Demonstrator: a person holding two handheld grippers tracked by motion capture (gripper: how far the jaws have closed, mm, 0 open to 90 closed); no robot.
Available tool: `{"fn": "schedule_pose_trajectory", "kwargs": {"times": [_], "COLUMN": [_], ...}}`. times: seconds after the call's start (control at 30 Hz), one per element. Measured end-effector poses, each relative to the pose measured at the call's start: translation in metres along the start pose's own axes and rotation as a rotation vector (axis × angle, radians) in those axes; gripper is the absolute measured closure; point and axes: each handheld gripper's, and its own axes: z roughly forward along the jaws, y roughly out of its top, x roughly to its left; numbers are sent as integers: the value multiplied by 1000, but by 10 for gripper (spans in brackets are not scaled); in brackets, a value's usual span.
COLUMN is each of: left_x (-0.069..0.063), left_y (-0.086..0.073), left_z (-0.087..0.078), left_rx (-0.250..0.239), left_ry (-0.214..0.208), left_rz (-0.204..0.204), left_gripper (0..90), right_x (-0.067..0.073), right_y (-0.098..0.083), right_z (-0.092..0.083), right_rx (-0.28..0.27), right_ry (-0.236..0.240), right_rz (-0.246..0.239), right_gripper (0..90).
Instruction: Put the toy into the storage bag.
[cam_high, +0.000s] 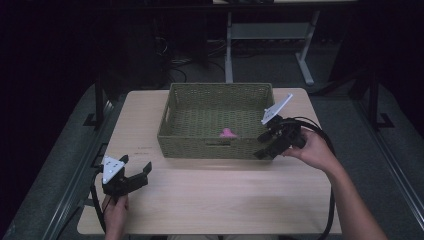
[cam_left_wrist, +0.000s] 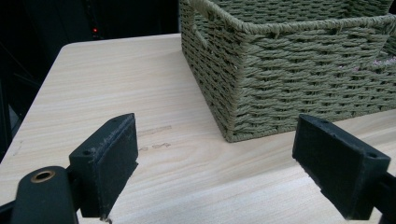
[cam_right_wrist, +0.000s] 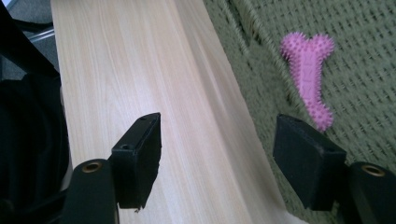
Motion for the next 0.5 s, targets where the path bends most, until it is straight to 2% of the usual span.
{"fn": "schedule_pose_trajectory", "kwargs": {"times": [0.5], "left_x": [-1], "left_y": [0], "left_z": [0], "left_rx": [2], "left_ry": [-1], "left_rz": [0], "left_gripper": [136], "right_x": [7], "right_y": [-27], "right_z": [14], "right_rx": [-7], "right_ry": [5], "right_rz": [19], "right_gripper": [307]}}
